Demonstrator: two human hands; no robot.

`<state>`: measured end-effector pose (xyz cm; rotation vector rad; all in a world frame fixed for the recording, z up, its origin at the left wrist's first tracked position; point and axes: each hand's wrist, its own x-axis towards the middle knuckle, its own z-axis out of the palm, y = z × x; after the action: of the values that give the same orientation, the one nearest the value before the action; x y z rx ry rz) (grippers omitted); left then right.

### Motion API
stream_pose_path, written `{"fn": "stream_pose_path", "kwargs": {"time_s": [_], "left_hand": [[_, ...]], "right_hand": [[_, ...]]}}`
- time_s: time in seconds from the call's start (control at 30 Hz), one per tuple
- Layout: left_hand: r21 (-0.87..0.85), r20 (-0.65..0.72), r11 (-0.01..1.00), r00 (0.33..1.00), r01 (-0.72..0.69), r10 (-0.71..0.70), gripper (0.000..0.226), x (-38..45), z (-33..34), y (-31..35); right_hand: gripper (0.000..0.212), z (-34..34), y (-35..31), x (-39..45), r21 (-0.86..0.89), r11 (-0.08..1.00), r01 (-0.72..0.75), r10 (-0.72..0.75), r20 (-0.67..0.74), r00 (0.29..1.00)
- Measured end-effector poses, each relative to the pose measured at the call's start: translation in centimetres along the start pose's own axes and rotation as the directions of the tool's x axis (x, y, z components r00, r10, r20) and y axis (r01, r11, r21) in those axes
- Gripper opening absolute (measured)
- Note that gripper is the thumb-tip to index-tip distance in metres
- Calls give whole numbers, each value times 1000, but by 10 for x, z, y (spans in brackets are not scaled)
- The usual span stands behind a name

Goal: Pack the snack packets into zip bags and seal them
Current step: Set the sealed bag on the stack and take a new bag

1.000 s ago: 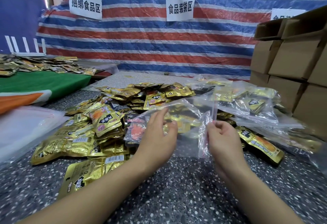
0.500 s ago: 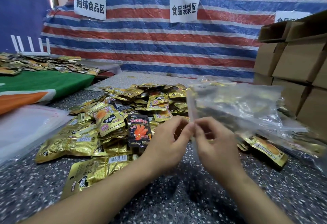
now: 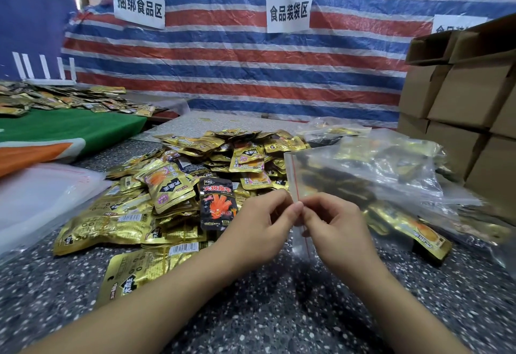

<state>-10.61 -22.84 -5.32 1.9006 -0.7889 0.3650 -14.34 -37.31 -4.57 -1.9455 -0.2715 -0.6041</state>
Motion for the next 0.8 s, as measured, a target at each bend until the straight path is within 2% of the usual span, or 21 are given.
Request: {"fn": "stream_pose_path", "kwargs": {"time_s": [0.3, 0.37, 0.47, 0.53, 0.6, 0.67, 0.7, 0.8], "left_hand": [[-56, 145, 998, 989, 26, -18, 23, 1, -9, -1], [-105, 168, 993, 985, 48, -30, 24, 1, -11, 0], [-169, 159, 981, 985, 98, -71, 28, 4, -10, 1], [-177, 105, 977, 989, 119, -102, 31, 7, -11, 0], [-121, 34, 983, 990, 140, -137, 34, 10, -16, -2], [-46, -12, 986, 986, 163, -164, 33, 12, -24, -5], [-16, -16, 985, 985, 169, -170, 33, 13, -26, -6], [110, -14, 984, 990, 142, -141, 28, 12, -23, -5]], "right_hand": [[28, -5, 5, -1, -106, 993, 41, -32, 83, 996], [23, -8, 2, 1, -65, 998, -11, 18, 98, 995], [19, -8, -5, 3, 105, 987, -122, 110, 117, 987], [19, -9, -8, 6, 211, 957, -197, 197, 19, 980], [16, -16, -7, 9, 251, 937, -243, 292, -180, 939], [17, -27, -3, 11, 99, 971, -219, 240, -399, 885], [18, -29, -2, 10, 8, 982, -191, 174, -455, 873], [23, -23, -2, 6, -141, 981, -132, 57, -442, 895]]}}
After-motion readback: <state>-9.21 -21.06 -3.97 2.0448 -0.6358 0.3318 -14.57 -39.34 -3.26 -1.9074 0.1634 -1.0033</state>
